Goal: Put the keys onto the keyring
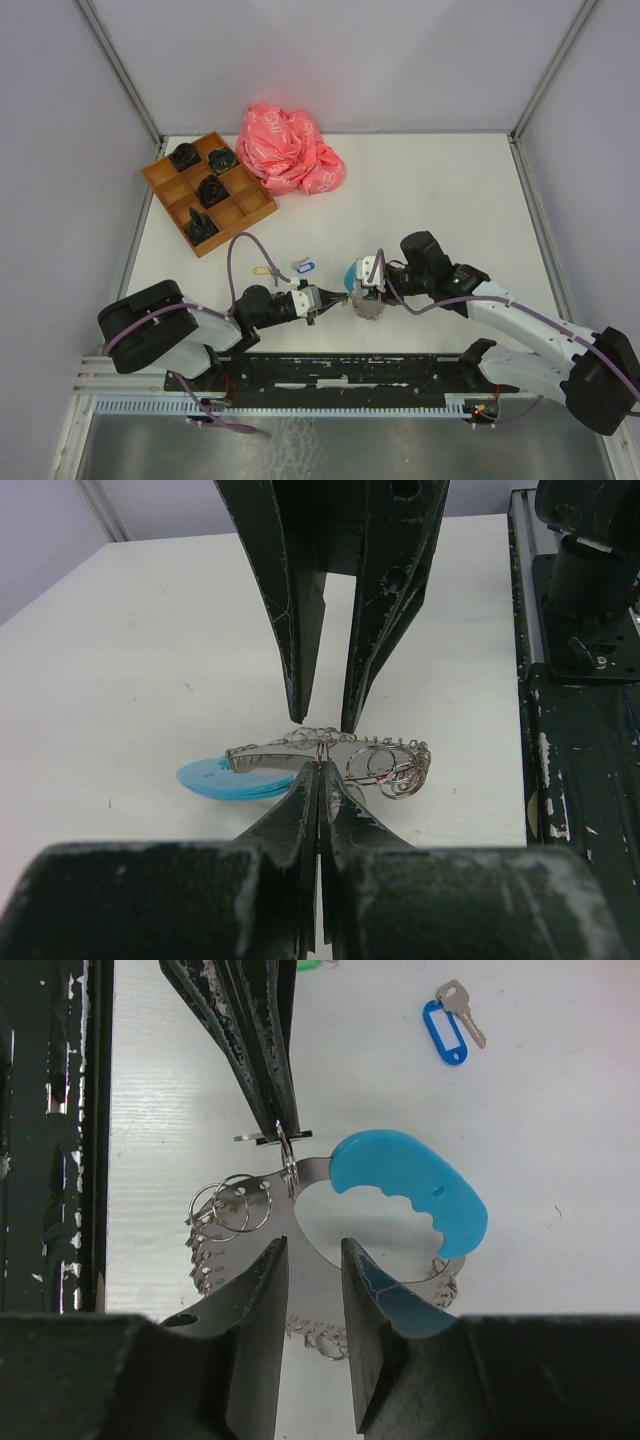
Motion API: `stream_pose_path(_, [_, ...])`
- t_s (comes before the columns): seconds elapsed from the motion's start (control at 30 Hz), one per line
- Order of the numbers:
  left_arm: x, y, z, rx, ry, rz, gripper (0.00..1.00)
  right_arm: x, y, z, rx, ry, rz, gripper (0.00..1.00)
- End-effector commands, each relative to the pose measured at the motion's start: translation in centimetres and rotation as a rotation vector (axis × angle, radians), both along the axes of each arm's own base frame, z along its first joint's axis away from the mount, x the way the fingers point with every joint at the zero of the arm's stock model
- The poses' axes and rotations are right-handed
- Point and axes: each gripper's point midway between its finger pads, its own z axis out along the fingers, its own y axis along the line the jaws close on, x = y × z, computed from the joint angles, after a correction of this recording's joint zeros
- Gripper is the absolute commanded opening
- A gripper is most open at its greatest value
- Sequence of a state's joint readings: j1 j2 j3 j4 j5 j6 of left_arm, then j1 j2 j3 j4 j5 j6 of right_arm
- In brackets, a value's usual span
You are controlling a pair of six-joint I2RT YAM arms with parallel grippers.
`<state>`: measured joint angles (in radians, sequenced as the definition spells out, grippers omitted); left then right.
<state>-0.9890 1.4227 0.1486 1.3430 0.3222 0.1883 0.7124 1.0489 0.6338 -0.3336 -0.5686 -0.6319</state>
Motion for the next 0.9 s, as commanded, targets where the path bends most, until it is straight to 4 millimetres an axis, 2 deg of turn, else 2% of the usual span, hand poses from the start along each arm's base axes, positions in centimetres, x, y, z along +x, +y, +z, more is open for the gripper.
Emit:
stream_pose_path(0.0, [-0.1,-0.1,2.6,-0.093,-0.045,-0.005,0.03,1.1,1.9,1.9,0.127,-0.045,-0.004,0.35])
stream_pose_path(0.63, [-0.2,-0.3,2.4,-0.084,-0.034,-0.016,0.03,-0.3,2.1,0.3,0.084,0.078,0.042,0.33])
stream_pose_path(0.87, [-0.2,-0.4,2.3,-0.083,-0.03,-0.017,0.03,-0.8,2.5,0.3,0.097,0.121,0.065,0.34])
